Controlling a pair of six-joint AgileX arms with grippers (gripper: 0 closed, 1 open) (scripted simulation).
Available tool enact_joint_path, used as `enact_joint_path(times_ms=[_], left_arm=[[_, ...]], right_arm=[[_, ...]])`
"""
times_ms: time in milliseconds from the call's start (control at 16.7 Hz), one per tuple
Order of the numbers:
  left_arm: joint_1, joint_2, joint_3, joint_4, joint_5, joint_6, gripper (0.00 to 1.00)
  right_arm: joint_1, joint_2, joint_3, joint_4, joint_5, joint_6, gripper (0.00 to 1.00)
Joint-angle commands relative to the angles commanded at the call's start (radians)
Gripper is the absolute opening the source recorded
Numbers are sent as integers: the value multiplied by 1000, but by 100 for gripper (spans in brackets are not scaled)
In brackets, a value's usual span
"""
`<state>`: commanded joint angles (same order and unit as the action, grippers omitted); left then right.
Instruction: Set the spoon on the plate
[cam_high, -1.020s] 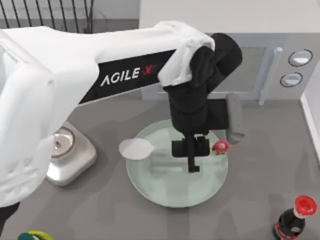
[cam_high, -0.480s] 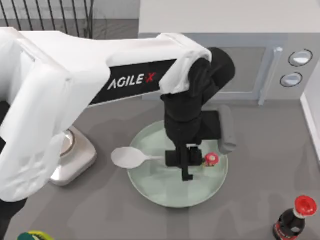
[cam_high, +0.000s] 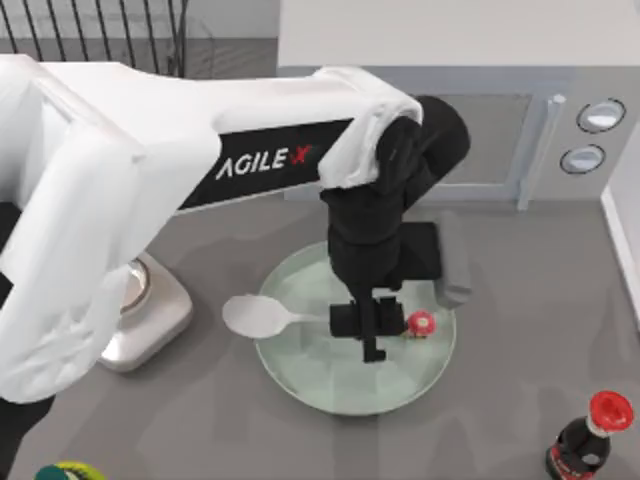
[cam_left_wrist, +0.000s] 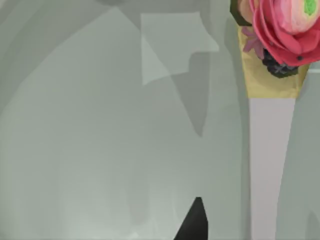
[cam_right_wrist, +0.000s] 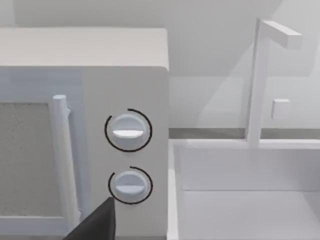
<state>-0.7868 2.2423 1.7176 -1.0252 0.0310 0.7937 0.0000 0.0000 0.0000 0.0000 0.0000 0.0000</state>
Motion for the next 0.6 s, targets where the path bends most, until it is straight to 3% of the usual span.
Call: enact_joint_path(times_ms=[240, 600], left_arm=[[0, 0, 0, 0, 0, 0, 98], [0, 0, 0, 0, 0, 0, 100]], right_arm=[[0, 0, 0, 0, 0, 0, 100], [0, 0, 0, 0, 0, 0, 100]])
